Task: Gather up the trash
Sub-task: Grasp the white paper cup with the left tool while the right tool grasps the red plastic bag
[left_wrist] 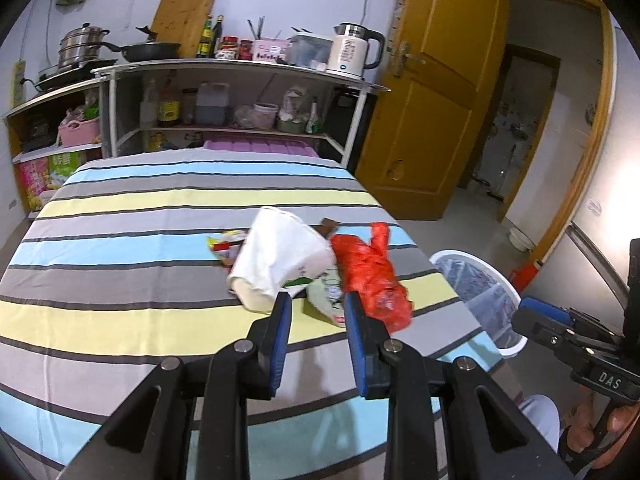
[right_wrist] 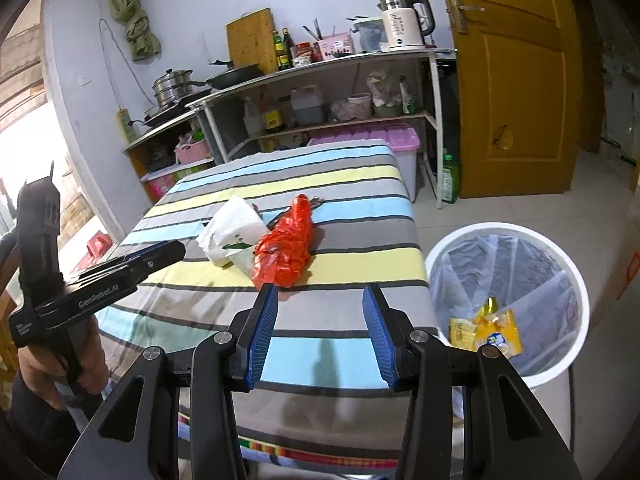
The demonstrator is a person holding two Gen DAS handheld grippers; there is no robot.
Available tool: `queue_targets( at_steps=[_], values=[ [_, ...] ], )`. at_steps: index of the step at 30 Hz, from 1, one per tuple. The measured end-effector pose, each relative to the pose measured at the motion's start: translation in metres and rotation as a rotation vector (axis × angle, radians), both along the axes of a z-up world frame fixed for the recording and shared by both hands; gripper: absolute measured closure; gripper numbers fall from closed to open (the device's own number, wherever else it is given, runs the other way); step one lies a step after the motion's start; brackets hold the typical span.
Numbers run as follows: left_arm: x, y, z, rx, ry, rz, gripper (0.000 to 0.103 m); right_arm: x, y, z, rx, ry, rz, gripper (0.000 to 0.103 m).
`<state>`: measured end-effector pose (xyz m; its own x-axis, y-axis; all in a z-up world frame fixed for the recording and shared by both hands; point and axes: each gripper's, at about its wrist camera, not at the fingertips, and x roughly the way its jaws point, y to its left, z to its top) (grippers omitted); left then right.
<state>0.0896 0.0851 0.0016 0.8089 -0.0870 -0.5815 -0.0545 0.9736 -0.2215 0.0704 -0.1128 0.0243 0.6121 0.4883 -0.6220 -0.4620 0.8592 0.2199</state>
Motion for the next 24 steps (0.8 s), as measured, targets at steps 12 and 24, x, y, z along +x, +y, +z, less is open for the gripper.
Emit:
queue_targets(
  at_steps=[12,24],
  values=[
    [0.018,0.028,-0.014,0.006,0.035,0.035,0.054,0.018,0.034,-0.011,0.003,0.029,0.049,0.056],
    [0.054,0.045,-0.035,-0.016,0.097,0.019,0.047,0.054,0.065,-0.029,-0.020,0.065,0.077,0.048]
  ],
)
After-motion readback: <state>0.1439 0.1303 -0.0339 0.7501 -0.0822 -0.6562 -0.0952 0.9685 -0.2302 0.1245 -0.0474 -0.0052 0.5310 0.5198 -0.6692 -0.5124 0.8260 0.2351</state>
